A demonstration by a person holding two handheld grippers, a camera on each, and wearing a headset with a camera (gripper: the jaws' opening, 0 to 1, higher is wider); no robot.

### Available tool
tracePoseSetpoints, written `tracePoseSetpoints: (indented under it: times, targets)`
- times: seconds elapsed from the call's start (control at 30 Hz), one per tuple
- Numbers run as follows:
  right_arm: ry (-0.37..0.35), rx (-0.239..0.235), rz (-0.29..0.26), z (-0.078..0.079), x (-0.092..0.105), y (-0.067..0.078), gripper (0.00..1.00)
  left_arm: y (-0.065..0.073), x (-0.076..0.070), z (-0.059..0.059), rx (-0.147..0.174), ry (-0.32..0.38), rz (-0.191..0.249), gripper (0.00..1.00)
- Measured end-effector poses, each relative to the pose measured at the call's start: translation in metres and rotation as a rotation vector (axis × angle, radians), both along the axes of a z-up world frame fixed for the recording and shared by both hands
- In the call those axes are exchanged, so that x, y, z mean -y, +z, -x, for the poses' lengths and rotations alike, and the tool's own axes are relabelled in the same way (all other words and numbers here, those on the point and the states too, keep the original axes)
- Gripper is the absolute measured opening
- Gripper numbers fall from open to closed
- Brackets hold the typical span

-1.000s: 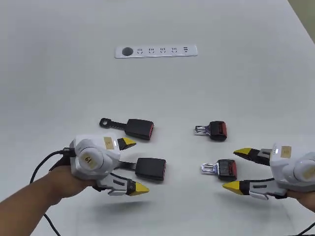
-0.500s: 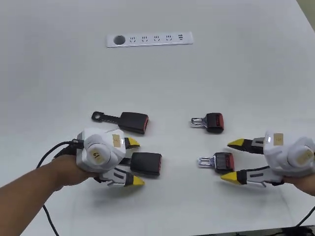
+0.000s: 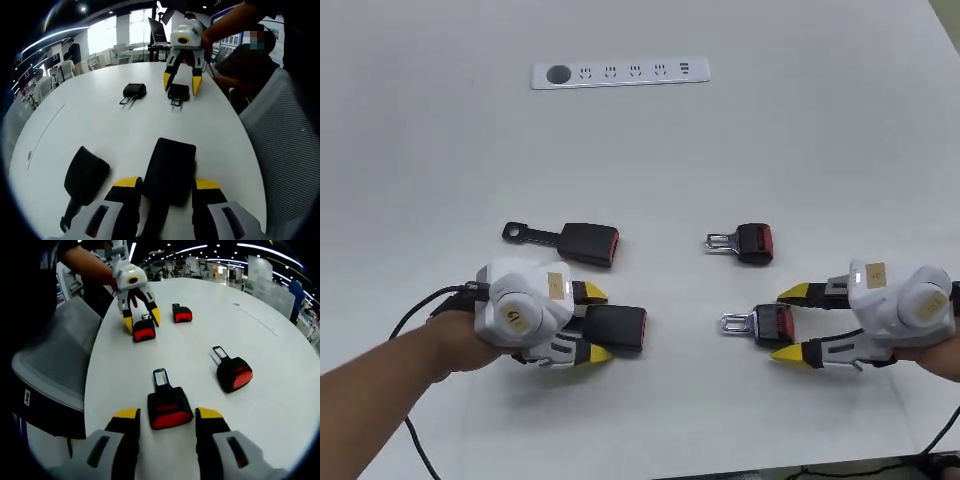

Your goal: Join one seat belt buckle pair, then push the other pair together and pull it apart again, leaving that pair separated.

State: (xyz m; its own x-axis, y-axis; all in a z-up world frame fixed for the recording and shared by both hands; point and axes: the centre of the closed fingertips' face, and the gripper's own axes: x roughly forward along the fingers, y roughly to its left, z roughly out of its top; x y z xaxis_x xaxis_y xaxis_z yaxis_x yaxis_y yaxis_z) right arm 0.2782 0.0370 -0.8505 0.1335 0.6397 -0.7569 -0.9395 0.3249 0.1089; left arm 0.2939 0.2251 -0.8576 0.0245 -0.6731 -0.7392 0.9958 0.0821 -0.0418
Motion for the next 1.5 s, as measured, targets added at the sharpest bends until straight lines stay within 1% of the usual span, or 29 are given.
tracePoseSetpoints:
  times: [0.13, 0.17, 0.23, 0.3, 0.43, 0.53, 0.6, 0.67, 0.73, 0.97, 1.17, 1.3, 1.5]
  targets:
    - [0.017, -0.011, 0.014, 0.000, 0.002, -0.004, 0.42, 0.000, -0.001, -0.003, 0.013, -0.011, -0.007, 0.39]
    - [0.018, -0.005, 0.012, -0.001, 0.001, -0.003, 0.41, 0.001, -0.001, -0.003, 0.011, -0.011, -0.006, 0.39]
    - [0.021, -0.011, 0.016, -0.003, 0.002, -0.005, 0.37, 0.000, -0.001, -0.004, 0.014, -0.005, -0.004, 0.37]
    - [0.039, -0.009, 0.011, -0.001, 0.002, -0.005, 0.37, 0.002, 0.000, -0.004, 0.035, -0.018, 0.011, 0.37]
    - [0.060, -0.012, 0.009, -0.004, 0.002, -0.004, 0.36, 0.002, -0.001, -0.006, 0.040, 0.006, 0.014, 0.36]
    - [0.062, -0.013, 0.004, -0.004, 0.001, -0.003, 0.36, 0.002, -0.001, -0.006, 0.044, 0.006, 0.014, 0.35]
    - [0.057, -0.016, -0.008, -0.004, 0.001, -0.002, 0.36, 0.002, -0.001, -0.006, 0.044, 0.001, 0.013, 0.35]
    - [0.073, -0.004, -0.005, -0.004, 0.000, -0.002, 0.36, 0.002, 0.000, -0.006, 0.044, -0.012, 0.004, 0.35]
    - [0.074, -0.004, -0.006, -0.004, 0.000, -0.002, 0.36, 0.001, 0.000, -0.006, 0.044, -0.019, -0.001, 0.35]
    - [0.088, 0.002, -0.012, -0.005, 0.000, -0.003, 0.35, 0.000, -0.001, -0.006, 0.042, 0.000, -0.009, 0.35]
    - [0.075, 0.001, -0.014, -0.007, 0.000, -0.006, 0.35, 0.000, -0.001, -0.006, 0.038, 0.007, -0.012, 0.35]
    - [0.064, 0.006, -0.021, -0.007, -0.005, -0.005, 0.35, -0.001, -0.001, -0.006, 0.037, 0.010, -0.016, 0.35]
    - [0.063, 0.013, -0.047, -0.008, -0.018, -0.005, 0.35, -0.001, -0.001, -0.006, 0.036, 0.018, -0.019, 0.35]
